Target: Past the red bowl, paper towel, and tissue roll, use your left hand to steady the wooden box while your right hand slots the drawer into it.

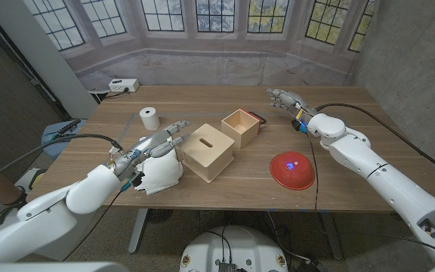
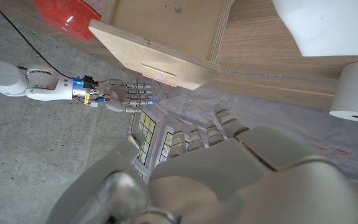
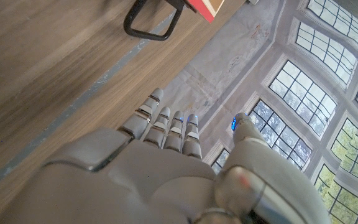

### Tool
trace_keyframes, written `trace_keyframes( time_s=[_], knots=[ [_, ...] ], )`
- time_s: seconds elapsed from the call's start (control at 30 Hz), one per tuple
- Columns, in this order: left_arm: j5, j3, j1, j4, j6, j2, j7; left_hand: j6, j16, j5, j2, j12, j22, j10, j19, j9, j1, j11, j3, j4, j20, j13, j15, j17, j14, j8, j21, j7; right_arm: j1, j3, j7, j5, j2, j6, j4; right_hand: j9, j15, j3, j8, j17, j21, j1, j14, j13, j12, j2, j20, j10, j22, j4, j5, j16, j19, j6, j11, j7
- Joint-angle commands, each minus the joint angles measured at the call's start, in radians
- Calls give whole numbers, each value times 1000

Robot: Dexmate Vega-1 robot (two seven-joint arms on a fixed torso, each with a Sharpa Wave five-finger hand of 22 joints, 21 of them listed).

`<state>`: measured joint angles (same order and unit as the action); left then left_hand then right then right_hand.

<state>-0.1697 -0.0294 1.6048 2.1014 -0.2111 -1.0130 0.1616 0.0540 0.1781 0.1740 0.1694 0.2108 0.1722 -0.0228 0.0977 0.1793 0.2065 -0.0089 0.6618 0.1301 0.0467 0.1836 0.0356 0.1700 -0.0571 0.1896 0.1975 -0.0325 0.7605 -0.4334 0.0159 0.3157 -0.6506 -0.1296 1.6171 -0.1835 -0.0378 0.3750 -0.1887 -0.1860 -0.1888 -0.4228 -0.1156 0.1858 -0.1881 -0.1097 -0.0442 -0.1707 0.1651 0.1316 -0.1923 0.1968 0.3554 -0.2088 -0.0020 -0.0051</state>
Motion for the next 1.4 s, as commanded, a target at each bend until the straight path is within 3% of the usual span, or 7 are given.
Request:
trace_keyframes(
  time_s=[0.03,0.33,0.43,0.5,0.7,0.93,1.4],
  knots=[
    [-112,-15,12,-25,-54,40,11,14,9,0,0,7,3,9,12,2,-10,0,3,7,-1,5,-5,4,3,5,8,2,-41,-47,4,-50,-62,-136,84,-3,-8,1,-6,-1,-5,-17,-13,3,-7,3,-15,-12,3,9,3,4,10,-5,22,6],
    [-202,-7,9,-53,-104,65,43,49,16,-2,-3,15,4,41,30,2,-26,-3,2,18,-5,4,-22,5,34,13,12,-11,-65,-73,7,-77,-108,-232,146,-3,3,-8,-16,-1,-10,-33,-39,3,-20,16,-4,-52,2,22,6,12,35,-38,40,19],
    [-225,-11,12,-53,-108,61,34,64,16,-2,-3,19,4,62,35,1,-35,-9,4,22,-6,4,-50,5,48,12,12,-42,-84,-89,24,-86,-124,-271,164,-3,7,-10,-18,-1,-10,-37,-45,4,-23,20,-1,-62,2,25,6,12,38,-48,47,23],
    [-236,-15,14,-52,-111,56,24,70,15,-2,-3,20,4,68,41,1,-38,-14,4,23,-12,3,-53,5,52,12,13,-46,-101,-104,37,-97,-136,-302,180,-3,10,-11,-19,-1,-9,-41,-45,4,-25,22,-1,-70,2,26,5,12,39,-52,50,24],
    [-250,-22,14,-55,-117,56,4,87,15,-2,-1,20,4,78,42,0,-47,-24,5,30,-14,3,-63,6,61,14,12,-48,-150,-153,58,-131,-155,-390,220,-3,19,-15,-19,0,-7,-54,-50,6,-33,34,8,-97,2,33,4,9,42,-64,66,36],
    [-260,-23,4,-66,-132,55,-11,95,13,-2,-1,19,4,84,45,0,-56,-28,4,35,-21,2,-69,6,63,12,11,-53,-222,-226,83,-184,-167,-516,269,-3,28,-17,-19,1,-10,-73,-69,9,-37,43,20,-116,2,39,1,12,58,-73,64,50],
    [-302,-31,17,-52,-114,49,-47,95,8,-1,0,12,4,86,41,1,-79,-28,4,43,-27,1,-68,7,62,3,6,-53,-326,-331,116,-251,-153,-719,335,-4,41,-14,-21,2,-12,-112,-105,12,-45,54,34,-150,2,44,-4,17,84,-96,69,67]
  ],
)
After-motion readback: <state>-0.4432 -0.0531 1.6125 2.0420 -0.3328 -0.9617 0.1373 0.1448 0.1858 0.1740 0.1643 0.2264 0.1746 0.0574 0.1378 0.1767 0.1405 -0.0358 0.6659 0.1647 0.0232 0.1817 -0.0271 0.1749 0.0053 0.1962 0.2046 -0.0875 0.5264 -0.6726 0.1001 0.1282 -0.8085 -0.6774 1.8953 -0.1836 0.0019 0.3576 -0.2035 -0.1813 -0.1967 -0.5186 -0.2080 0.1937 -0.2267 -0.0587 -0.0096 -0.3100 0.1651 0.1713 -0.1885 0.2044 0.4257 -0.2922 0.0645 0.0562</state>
